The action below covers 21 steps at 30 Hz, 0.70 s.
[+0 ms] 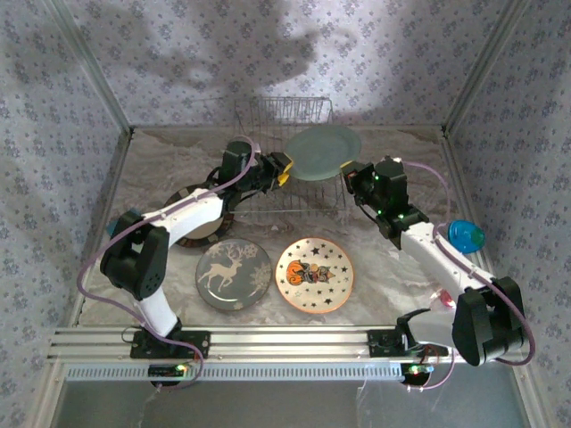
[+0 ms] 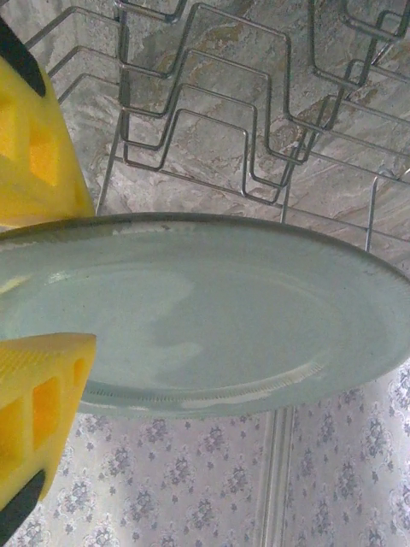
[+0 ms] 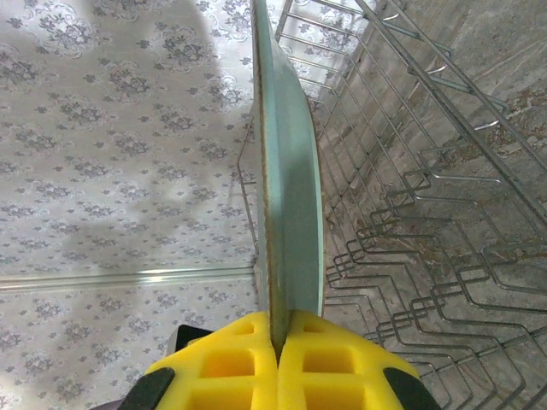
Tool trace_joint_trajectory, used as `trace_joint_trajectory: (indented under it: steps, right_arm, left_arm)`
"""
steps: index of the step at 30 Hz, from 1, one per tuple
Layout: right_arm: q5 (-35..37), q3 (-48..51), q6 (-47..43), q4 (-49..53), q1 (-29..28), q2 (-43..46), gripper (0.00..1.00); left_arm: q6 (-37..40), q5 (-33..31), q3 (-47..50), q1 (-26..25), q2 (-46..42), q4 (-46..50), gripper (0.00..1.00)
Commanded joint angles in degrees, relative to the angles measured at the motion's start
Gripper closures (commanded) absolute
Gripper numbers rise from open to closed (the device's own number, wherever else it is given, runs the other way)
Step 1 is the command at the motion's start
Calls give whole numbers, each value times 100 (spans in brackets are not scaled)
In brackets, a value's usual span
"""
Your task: Load the plates into the dish rack
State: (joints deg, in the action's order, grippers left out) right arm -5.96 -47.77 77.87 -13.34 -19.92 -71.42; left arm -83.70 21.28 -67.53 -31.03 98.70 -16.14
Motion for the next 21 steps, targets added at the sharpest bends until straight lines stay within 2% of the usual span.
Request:
trace_joint_trajectory:
  steps: [1, 3, 8, 15, 21]
  right_arm:
    - [51, -224, 126, -977, -51, 126, 100]
    - [42, -224, 129, -976, -56, 128, 100]
    - [23, -180, 182, -1029, -62, 122, 100]
    - [-28, -182, 187, -996, -66, 83, 100]
    - [-104, -142, 175, -903, -59, 33, 100]
  left_arm:
    - [-104, 92, 44, -14, 45, -286, 66]
    - [-136, 89, 72, -12, 40, -340, 68]
    - [-215, 146, 73, -18, 86, -395, 83]
    - [-336, 201, 126, -17, 133, -592, 99]
    - [-306, 275, 114, -5, 141, -821, 100]
